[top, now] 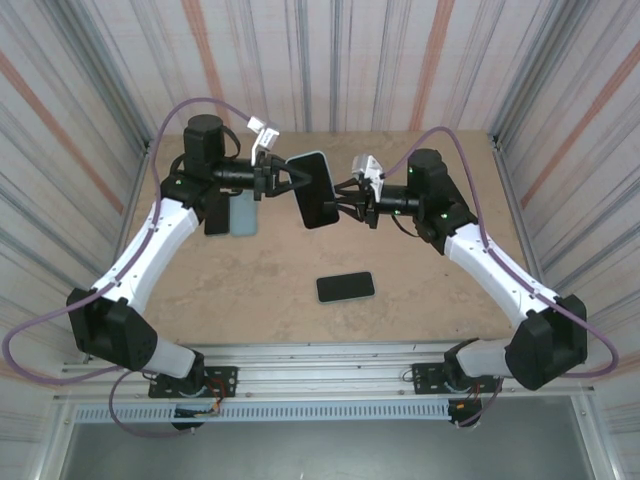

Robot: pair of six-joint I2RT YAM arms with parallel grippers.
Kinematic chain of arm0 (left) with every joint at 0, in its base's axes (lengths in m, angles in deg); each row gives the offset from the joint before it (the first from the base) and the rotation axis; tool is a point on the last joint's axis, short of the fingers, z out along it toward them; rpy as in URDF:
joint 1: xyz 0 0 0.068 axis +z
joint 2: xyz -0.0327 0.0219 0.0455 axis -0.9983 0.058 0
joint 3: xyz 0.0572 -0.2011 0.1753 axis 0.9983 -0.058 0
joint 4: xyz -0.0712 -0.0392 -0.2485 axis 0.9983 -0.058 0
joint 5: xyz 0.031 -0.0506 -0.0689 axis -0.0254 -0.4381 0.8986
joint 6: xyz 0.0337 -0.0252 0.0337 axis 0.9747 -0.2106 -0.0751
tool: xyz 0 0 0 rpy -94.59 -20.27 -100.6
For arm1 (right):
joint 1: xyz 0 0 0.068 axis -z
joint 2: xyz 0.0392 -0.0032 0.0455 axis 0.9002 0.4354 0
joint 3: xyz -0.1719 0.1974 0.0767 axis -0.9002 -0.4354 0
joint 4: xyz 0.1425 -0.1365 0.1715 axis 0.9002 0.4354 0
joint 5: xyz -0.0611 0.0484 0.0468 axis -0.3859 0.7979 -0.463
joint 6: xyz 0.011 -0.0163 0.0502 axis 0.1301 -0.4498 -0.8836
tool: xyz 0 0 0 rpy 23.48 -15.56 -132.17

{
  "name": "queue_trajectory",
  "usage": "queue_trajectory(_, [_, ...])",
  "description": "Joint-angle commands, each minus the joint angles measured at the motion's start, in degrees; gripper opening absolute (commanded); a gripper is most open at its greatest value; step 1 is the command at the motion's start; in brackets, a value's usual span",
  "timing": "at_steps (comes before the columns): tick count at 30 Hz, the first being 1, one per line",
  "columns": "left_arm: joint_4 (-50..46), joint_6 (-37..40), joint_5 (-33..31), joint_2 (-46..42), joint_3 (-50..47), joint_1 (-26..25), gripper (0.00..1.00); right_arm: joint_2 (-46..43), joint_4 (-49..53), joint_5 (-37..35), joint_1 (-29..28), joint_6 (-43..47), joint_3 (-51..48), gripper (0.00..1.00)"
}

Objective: Take the phone out of the phone case

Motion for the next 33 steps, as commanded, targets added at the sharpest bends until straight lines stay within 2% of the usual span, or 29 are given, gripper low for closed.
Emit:
queue_trajectory(1, [9.83, -15.65, -9.28, -0.16, -0.56, -0.24, 0.00, 1.19, -10.46, 6.08, -0.52, -17.26, -1.52, 0.39])
queue_trajectory(5, [16.85, -27.20, -12.93, -0.10, -2.85, -0.38, 0.00, 2.80, -19.44, 6.08, -0.47, -31.92, -4.03, 0.40])
queue_trajectory(11, [22.63, -39.01, -15.88, 0.73, -4.67, -0.45, 0.00, 4.96, -34.53, 3.69, -0.44, -52.33, -8.00, 0.40])
queue_trajectory(14, [27.15, -45.73, -16.39, 1.67, -5.81, -0.43, 0.00, 5.36, -39.90, 1.95, -0.30, -59.42, -9.58, 0.40])
queue_trajectory(19, [30.72, -50.25, -19.35, 1.78, -7.85, -0.24, 0.00, 6.10, -43.66, -0.94, 0.50, -67.17, -11.90, 0.38])
queue_trajectory(26, [38.34, -56.68, -19.84, 4.31, -10.33, -0.43, 0.00, 12.36, -63.68, -4.83, 0.77, -86.68, -14.36, 0.37])
queue_trajectory(30, [38.04, -56.49, -19.39, 4.73, -10.61, -0.36, 0.00, 14.54, -67.78, -5.03, 0.72, -90.61, -13.55, 0.33])
queue_trajectory(33, [35.69, -54.98, -19.10, 4.63, -10.65, 0.22, 0.00, 14.74, -67.80, -4.98, 0.70, -91.05, -13.22, 0.26])
